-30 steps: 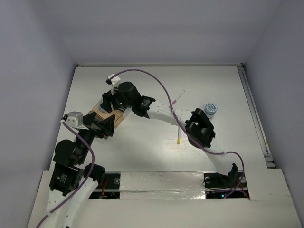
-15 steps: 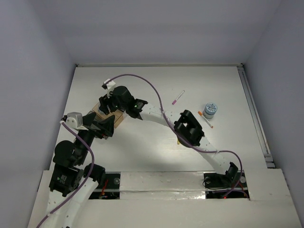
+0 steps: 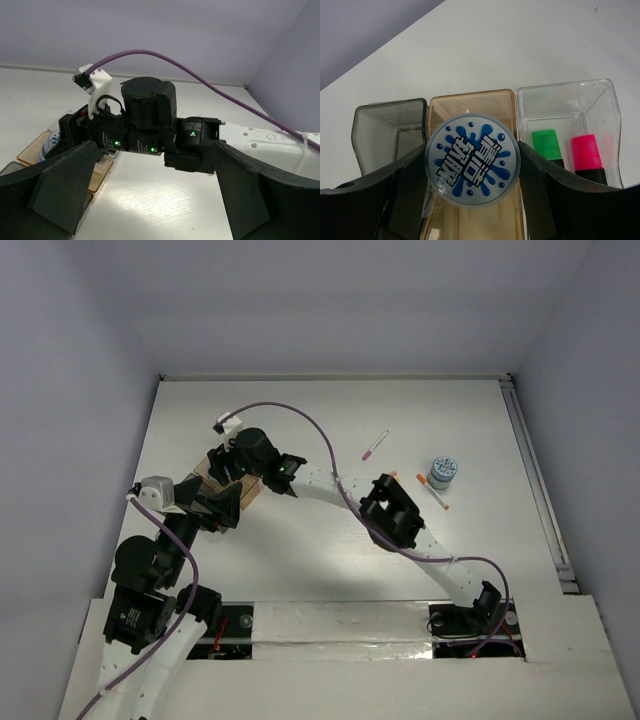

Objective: Sort the stationery into containers
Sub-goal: Place the stationery in the storage box.

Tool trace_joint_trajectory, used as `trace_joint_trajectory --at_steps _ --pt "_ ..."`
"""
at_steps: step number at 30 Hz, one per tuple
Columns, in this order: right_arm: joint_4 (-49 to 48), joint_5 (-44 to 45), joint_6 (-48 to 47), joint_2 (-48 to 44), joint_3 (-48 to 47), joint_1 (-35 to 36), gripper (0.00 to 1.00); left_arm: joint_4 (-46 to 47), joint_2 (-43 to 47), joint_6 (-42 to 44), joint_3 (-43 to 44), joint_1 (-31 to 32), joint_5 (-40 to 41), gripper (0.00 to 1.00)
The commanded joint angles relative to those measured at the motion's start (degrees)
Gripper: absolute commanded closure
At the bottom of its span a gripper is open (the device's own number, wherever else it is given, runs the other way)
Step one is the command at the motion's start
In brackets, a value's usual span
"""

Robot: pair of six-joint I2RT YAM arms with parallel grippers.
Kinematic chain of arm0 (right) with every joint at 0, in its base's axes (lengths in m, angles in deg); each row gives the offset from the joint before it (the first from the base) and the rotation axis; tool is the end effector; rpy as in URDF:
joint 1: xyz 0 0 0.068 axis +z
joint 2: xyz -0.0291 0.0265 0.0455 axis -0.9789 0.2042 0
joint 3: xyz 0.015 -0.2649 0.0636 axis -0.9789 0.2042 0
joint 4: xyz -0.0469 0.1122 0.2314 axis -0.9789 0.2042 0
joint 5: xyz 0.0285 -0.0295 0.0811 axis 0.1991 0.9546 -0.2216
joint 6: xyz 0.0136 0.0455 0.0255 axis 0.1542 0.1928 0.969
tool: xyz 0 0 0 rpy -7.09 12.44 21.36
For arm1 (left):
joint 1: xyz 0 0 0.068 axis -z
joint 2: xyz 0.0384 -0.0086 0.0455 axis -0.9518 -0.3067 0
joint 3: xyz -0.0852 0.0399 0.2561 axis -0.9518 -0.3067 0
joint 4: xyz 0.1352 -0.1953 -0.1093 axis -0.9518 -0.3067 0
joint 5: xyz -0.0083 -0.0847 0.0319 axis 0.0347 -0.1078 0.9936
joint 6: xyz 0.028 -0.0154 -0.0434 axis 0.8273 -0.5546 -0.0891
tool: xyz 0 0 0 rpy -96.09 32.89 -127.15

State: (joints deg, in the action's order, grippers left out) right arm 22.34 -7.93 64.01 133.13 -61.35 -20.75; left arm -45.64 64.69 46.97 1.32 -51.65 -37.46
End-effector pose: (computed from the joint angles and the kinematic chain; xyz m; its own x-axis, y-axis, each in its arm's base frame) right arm 0.3206 0.5043 0.2022 -0.2835 -0.1650 -0.9447 -0.8232 0.5472 0.1515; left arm 0.0560 -0.0206 0.3546 0.1356 -0.3092 -0.9413 0.3837 0.8923 -0.2378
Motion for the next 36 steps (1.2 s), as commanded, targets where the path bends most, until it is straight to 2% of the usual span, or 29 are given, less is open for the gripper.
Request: trace_joint_trajectory --at_steps 1,2,3,7,10,23,27,30,36 --pt "-8.2 1.2 0.1 -0.4 -1.1 0.5 0.56 2.4 0.6 0.0 0.3 -0.3 -0.4 0.02" --pt "-8.5 1.2 0.2 -0.5 -1.1 0.5 0.52 2.3 0.6 0.0 0.3 -0.3 -0.3 0.02" --pt "-8.8 1.2 0.8 -0.5 -1.0 0.5 0.43 2.4 0.6 0.0 0.3 -0.3 -0.4 0.02" --pt "-10.3 1.2 1.9 -1.2 -0.8 1.1 0.3 2.5 0.6 0.0 0.2 -0.3 -0.3 0.02" --pt "-11.5 1.2 2.9 -1.6 -0.9 1.1 0.24 2.6 0.3 -0.1 0.2 -0.3 -0.3 0.02" --pt "-12.5 1.2 4.0 -4.0 2.8 1.1 0.21 2.7 -0.4 -0.3 0.2 -0.3 -0.3 0.02" --pt "-16.8 3.7 4.0 -12.5 9.4 1.1 0.16 2.8 -1.1 -0.3 0.3 -0.3 -0.2 0.02" --pt "-20.2 6.7 2.7 -18.5 17.8 1.1 0.15 3.0 -1.8 -0.4 0.3 -0.8 0.5 0.01" --pt "-17.8 17.5 0.1 -35.4 33.7 -2.5 0.11 4.5 -5.4 -1.3 0.1 -1.3 -1.4 0.01"
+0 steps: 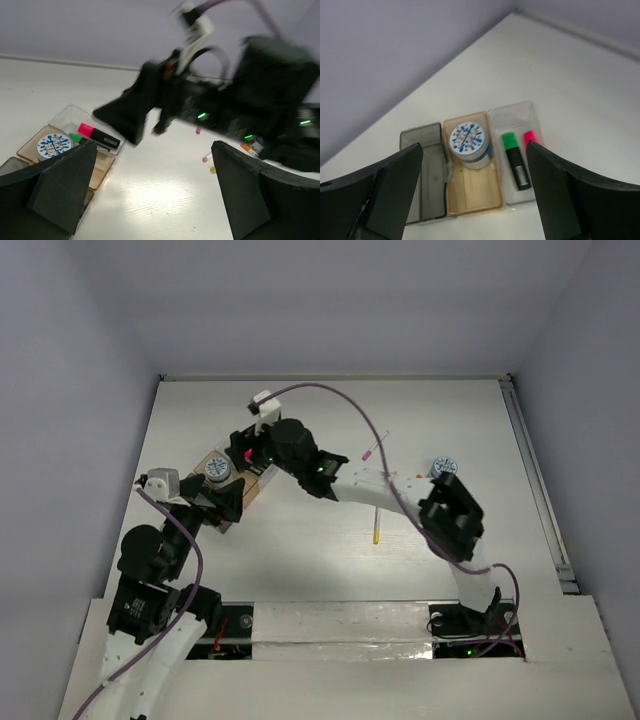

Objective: Sort the stationery into containers
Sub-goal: Place the stationery in the storage box, then pick up the stationery from the center of the board.

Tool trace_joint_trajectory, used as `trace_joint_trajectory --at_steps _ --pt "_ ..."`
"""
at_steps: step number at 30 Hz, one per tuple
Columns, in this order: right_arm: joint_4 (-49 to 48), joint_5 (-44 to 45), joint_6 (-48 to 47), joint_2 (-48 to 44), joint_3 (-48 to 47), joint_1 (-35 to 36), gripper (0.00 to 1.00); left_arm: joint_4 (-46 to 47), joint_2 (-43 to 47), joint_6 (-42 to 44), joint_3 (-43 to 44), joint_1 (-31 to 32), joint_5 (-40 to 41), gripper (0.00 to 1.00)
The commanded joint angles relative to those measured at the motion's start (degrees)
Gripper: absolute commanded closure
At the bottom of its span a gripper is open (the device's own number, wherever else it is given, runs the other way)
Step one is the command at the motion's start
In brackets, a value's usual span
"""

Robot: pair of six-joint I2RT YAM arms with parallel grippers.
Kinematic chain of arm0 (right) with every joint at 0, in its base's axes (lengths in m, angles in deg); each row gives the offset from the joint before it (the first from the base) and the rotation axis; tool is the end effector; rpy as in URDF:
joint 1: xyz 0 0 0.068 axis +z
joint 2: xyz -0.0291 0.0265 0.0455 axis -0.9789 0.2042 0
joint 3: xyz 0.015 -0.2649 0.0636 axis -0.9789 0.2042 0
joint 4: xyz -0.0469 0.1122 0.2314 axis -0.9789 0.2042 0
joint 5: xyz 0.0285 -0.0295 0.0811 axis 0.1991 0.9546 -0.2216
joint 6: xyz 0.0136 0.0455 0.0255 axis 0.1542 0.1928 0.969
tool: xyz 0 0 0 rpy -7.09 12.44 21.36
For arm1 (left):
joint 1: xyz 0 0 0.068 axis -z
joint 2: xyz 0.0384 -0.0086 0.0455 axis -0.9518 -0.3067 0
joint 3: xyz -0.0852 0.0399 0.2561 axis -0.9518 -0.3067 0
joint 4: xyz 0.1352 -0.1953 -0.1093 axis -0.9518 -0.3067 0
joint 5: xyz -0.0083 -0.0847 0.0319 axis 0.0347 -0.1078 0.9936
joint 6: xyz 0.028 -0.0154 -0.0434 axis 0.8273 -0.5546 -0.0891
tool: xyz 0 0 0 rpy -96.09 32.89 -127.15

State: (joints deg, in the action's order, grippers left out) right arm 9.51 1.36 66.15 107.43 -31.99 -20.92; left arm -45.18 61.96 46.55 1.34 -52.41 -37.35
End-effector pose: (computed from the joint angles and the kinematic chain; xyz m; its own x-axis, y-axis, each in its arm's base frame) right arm 0.2822 0.4306 0.2853 -0.2141 0.0098 -0.9768 -0.7343 0.6578 0.1675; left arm 0.0668 -0.0235 0.3534 0.1025 -0.3016 -0.9479 0.3621 0.8989 -0.2468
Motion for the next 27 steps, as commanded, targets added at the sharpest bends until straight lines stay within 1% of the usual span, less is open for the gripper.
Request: trace_joint_trajectory --at_steps 1,2,3,4,5,6,7,8,9,10,11,12,13,14,15,16,17,18,19,20,21,22,23,25,26,27 --pt "-4.2 12.5 -2.1 -12.2 6.6 -3.1 0.09 4.4 -3.7 -1.4 0.0 -0.6 -3.9 0.01" --pt "-2.8 14.3 -2.0 -17.7 9.2 -4.0 0.08 5.9 -6.5 -1.4 -0.3 -0.6 -9.9 0.01" --pt "-1.9 16.0 -1.6 -20.7 14.2 -6.3 0.07 6.9 -8.4 -2.1 -0.5 -0.6 -13.5 0.01" --pt "-1.0 18.5 -0.9 -23.9 16.8 -7.6 0.05 10.1 -10.4 -3.4 -0.8 -0.6 -17.1 0.01" --pt "1.0 18.9 -0.2 -27.1 19.3 -9.1 0.05 11.7 -14.3 -7.0 -1.4 -0.6 -22.9 0.01" --pt "1.9 18.7 1.4 -33.8 24.2 -12.3 0.05 14.4 -16.0 -8.7 -2.4 0.0 -24.3 0.01" --pt "2.6 17.7 2.2 -37.1 26.2 -13.7 0.04 16.4 -17.2 -10.2 -2.9 0.8 -24.6 0.01" --pt "4.6 17.5 2.7 -40.3 27.9 -15.1 0.03 19.9 -19.0 -12.3 -3.7 2.1 -21.5 0.01" --pt "5.6 17.5 3.0 -45.6 29.0 -16.2 0.03 21.6 -19.9 -13.0 -3.9 6.0 -19.5 0.01" --pt "6.4 18.0 2.8 -47.9 30.3 -17.2 0.02 23.1 -21.2 -13.6 -3.9 8.3 -17.4 0.01" --pt "8.0 18.2 2.1 -49.9 30.5 -17.2 0.02 26.7 -24.6 -14.0 -3.9 10.7 -13.4 0.01" --pt "9.1 18.6 0.7 -51.5 30.4 -17.2 0.02 28.4 -27.0 -14.7 -3.2 13.2 -11.4 0.01" --pt "10.3 19.4 0.1 -53.6 29.1 -17.2 0.01 31.0 -29.7 -14.7 -2.4 18.1 -9.7 0.01" --pt "13.0 19.7 -0.5 -54.4 28.3 -17.2 0.01 31.8 -36.1 -14.3 -1.2 20.6 -8.3 0.01" --pt "13.7 20.2 -1.7 -55.2 27.9 -17.2 0.01 32.2 -39.8 -13.7 2.2 23.1 -4.4 0.01" --pt "14.0 21.3 -2.4 -56.0 27.8 -17.2 0.01 32.5 -43.1 -11.8 4.1 27.6 -2.5 0.01" --pt "14.3 21.8 -3.0 -58.1 28.2 -17.2 0.01 33.1 -50.1 -10.6 6.2 29.4 -1.3 0.01" --pt "14.5 22.4 -3.9 -59.0 28.5 -17.2 0.01 33.3 -53.7 -9.7 10.5 30.9 2.1 0.01" --pt "14.5 23.1 -4.2 -60.2 28.9 -17.2 0.01 33.4 -56.9 -8.0 12.7 32.0 2.6 0.01" --pt "14.5 23.2 -4.5 -62.0 29.3 -17.2 0.01 33.7 -63.3 -7.3 15.0 34.0 2.8 0.01" --pt "14.3 23.4 -5.0 -63.0 30.1 -17.2 0.01 34.0 -66.5 -6.5 19.4 34.8 3.0 0.01" --pt "14.3 24.2 -5.2 -63.8 30.4 -17.2 0.01 34.1 -69.2 -5.7 21.5 35.6 2.9 0.01" --pt "13.9 24.8 -5.6 -65.2 30.7 -17.2 0.0 33.8 -74.8 -4.3 26.4 36.7 2.3 0.01" --pt "13.0 27.1 -7.1 -66.2 31.7 -17.2 0.0 32.7 -80.2 -2.8 31.6 37.7 2.5 0.01" --pt "12.2 27.9 -7.6 -66.7 31.8 -17.2 0.0 31.3 -85.2 -1.0 34.3 38.3 2.7 0.01" --pt "11.7 28.9 -8.8 -67.4 31.9 -17.2 0.0 30.5 -87.8 -0.2 39.3 39.0 3.7 0.01"
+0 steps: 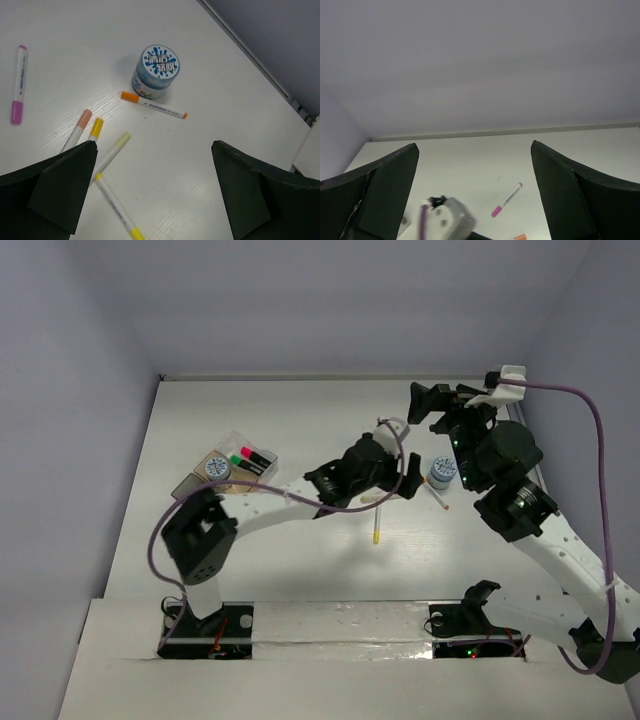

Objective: Sort the stationery into containers
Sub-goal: Pick up the stationery from the center of the board.

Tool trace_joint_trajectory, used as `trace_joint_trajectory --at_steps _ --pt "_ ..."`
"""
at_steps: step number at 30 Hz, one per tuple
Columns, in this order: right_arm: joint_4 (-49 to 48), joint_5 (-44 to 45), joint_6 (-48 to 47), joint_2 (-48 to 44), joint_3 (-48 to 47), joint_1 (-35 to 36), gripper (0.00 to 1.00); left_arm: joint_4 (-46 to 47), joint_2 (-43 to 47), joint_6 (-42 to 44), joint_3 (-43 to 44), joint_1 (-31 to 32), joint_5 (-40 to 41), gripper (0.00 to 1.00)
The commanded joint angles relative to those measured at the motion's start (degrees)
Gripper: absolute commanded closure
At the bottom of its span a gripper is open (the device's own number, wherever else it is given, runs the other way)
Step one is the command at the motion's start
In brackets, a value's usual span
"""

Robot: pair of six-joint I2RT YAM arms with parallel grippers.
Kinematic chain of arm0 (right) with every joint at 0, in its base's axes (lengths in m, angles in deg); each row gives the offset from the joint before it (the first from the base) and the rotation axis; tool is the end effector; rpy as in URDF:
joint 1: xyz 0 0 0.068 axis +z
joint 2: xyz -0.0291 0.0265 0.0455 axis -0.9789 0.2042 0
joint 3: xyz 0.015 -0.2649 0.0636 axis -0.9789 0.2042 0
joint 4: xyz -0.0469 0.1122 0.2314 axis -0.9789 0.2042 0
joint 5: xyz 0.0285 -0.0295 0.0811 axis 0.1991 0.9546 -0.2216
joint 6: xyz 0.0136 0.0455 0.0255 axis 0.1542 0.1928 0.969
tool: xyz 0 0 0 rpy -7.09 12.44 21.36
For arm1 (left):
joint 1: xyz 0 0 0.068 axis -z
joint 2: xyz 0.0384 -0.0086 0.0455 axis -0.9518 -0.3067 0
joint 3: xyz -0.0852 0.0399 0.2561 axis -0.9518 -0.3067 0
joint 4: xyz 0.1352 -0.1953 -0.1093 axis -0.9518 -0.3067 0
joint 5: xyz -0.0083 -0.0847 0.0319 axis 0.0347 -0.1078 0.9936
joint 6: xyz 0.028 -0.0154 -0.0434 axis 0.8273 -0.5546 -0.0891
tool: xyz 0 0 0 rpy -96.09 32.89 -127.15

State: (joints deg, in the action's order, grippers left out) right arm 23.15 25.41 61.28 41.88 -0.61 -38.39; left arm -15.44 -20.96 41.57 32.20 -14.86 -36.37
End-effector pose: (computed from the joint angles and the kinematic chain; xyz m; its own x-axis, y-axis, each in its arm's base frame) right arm 0.1666 0.1145 0.4627 0.1536 0.2421 -0.9580 -0.1661 0.9621 0.2165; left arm 0.2190 -0.3390 0.2924 -0.3688 -0.0407 -0.9286 0.7444 0.5854 -0.3213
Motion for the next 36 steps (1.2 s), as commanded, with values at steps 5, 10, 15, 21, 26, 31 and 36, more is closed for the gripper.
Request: trace_joint_trajectory --at_steps 5,10,15,21,26,31,36 --pt "-5.4 7.1 -5.2 -5.8 2.1 -0.3 0.0 -4.8 -19.5 8.5 22.1 3.3 4.4 0.01" --pt "-6.8 5.6 -7.4 -10.1 3.4 -0.3 0.0 -9.2 -29.5 11.2 36.2 3.9 6.2 0.01" --pt "-7.1 4.4 -8.2 -11.9 4.7 -0.3 0.0 -14.1 -39.6 12.4 49.7 3.9 7.2 0.01" --pt "-6.8 3.2 -8.2 -11.1 5.0 -0.3 0.0 -19.6 -48.4 12.6 61.1 3.9 8.3 0.01" --pt "-6.9 1.9 -8.1 -11.4 5.9 -0.3 0.0 -18.5 -50.7 12.5 62.4 3.9 8.8 0.05" --pt "-7.1 -0.6 -7.8 -11.4 6.4 -0.3 0.0 -15.7 -50.8 12.3 62.5 3.9 9.6 0.33" --pt "-6.8 -3.8 -7.4 -10.3 6.3 -0.3 0.0 -8.4 -47.1 12.7 56.2 4.4 8.9 0.52"
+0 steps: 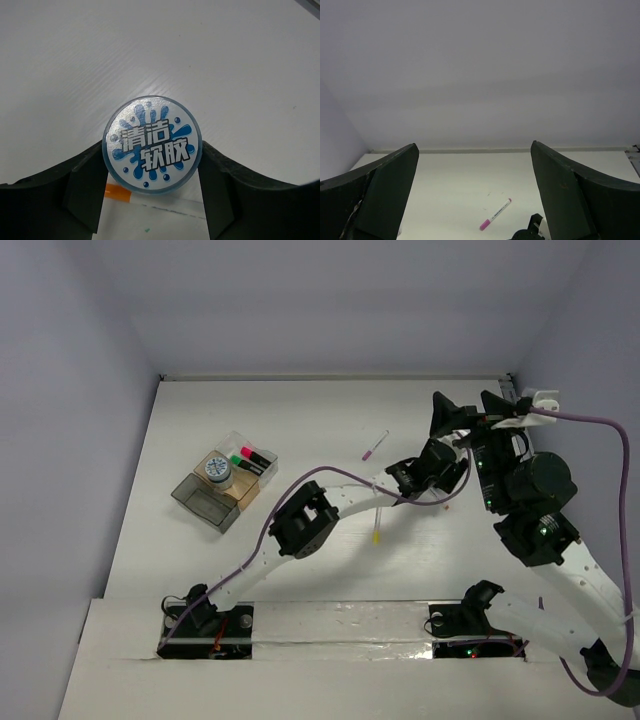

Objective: Sort the stationery into containers
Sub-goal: Pick up the stationery from the center of the board.

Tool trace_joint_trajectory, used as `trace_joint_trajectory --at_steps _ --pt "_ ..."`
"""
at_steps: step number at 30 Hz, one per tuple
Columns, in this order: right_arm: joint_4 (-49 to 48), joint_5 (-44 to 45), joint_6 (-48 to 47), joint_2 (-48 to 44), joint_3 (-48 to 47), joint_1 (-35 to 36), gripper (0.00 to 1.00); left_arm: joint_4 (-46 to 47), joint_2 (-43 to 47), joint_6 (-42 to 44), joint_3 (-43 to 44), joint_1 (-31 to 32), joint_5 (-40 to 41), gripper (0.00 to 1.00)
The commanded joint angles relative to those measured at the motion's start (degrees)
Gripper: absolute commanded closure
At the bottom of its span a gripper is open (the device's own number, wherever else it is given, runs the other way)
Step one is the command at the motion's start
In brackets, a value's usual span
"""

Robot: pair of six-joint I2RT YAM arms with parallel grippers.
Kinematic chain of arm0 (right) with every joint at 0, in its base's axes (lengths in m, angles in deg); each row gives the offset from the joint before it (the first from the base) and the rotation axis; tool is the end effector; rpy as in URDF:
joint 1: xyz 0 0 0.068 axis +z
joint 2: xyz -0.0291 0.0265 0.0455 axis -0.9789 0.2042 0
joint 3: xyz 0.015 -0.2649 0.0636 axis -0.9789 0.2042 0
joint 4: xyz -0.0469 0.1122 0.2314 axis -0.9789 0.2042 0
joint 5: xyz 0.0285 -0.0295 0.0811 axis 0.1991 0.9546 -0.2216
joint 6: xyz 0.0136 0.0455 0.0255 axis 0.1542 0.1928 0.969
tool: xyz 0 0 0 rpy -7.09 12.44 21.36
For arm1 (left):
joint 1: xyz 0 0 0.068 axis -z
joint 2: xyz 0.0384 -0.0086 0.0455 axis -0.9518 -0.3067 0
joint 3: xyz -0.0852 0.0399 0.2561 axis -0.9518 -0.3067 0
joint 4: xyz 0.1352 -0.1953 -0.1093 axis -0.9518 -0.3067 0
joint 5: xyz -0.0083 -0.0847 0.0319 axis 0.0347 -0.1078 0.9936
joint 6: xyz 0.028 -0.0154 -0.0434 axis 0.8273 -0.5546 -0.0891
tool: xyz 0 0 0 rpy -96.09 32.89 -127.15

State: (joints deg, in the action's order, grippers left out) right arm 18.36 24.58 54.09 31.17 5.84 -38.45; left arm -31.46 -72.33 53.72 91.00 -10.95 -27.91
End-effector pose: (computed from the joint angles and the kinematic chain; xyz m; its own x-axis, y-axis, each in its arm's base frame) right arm 0.1270 0.0818 0.4638 0.2898 0.2163 -0.9323 -0.1746 0.9697 0.1707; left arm 0.2935 -0.5208 0.1856 -0.2568 0.2086 -0.9437 0.7553 0.6526 -0.0613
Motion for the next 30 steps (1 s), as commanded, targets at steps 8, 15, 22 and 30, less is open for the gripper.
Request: trace_joint_trajectory --at_steps 8,15,22,30 --pt "-2.5 -3.8 -0.2 0.9 0.1 -0.2 0.0 24.2 20.7 3.7 -18.0 1.1 6.5 0.71" --pt "-3.1 -5.1 0.5 0.9 0.5 -0.2 0.0 32.4 36.7 6.9 -36.8 -1.3 12.6 0.71" --pt "-2.1 -7.4 1.2 2.6 -0.4 -0.2 0.01 34.8 57.6 -2.2 -64.8 -7.6 21.6 0.72" --pt "-1.0 -11.7 4.2 4.9 -1.5 -0.2 0.01 23.1 85.1 -16.9 -87.8 -15.2 30.5 0.71"
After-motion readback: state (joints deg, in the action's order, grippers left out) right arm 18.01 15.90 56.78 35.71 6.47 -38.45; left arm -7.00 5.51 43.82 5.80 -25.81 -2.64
